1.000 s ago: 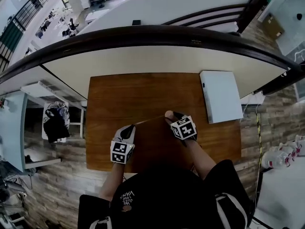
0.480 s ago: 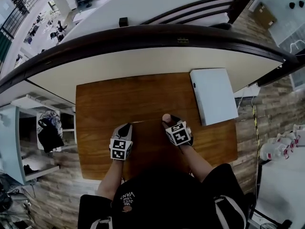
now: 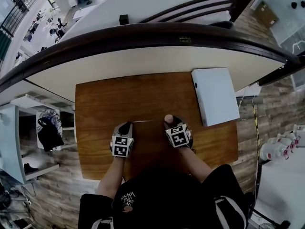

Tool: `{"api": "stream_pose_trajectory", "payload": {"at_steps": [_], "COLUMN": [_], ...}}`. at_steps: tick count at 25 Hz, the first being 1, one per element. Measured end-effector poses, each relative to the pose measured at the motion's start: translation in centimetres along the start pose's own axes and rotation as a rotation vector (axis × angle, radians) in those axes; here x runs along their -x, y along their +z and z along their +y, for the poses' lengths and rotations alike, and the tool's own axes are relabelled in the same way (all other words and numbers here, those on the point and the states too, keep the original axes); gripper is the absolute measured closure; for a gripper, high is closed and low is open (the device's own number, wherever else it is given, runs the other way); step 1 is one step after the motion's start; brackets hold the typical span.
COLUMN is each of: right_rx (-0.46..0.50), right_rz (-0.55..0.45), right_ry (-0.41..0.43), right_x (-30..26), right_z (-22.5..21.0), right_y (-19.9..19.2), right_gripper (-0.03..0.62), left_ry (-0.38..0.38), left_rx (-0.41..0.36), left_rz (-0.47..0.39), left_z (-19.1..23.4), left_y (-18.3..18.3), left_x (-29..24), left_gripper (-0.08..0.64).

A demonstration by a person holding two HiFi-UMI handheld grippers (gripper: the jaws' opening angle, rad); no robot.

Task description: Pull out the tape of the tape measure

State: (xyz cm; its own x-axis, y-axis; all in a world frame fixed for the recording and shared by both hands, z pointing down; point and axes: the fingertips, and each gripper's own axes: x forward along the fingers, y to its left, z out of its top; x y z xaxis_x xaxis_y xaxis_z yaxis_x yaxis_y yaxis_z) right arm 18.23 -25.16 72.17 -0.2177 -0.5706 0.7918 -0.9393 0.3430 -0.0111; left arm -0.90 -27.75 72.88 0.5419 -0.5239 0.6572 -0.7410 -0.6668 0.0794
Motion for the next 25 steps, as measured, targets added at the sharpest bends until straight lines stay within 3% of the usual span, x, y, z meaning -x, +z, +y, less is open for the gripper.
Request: {"api": "stream_pose_trajectory", "payload": {"at_steps": [5, 8, 14, 25], "right_rx": [-0.029, -0.052, -0.106, -0.120], "right_rz": [-0.044, -0.042, -0.084, -0.245], "right_ry": [-0.034, -0.045, -0.076, -0.119], "right_x": [1.0, 2.0, 4.8, 11.3], "right_z": [-0.6, -0.8, -0.7, 2.1], "right_y": [0.8, 0.6, 0.2, 1.2], "right_gripper": [0.368, 0.367, 0.367, 0.368], "left_ry": [0.040, 0.051, 0.075, 0.086], "left_rx": [0.034, 0.057, 0.081, 0.099], "left_rz": [-0.004, -0.025, -0.082, -0.192], "left_z": [1.2, 1.3, 1.3, -0.5], "left_y": [-0.2, 0.4, 1.2, 2.0], "left_x": [0.7, 1.5, 4.4, 11.3], "left_gripper": [0.530, 0.449, 0.450, 0.451]}}
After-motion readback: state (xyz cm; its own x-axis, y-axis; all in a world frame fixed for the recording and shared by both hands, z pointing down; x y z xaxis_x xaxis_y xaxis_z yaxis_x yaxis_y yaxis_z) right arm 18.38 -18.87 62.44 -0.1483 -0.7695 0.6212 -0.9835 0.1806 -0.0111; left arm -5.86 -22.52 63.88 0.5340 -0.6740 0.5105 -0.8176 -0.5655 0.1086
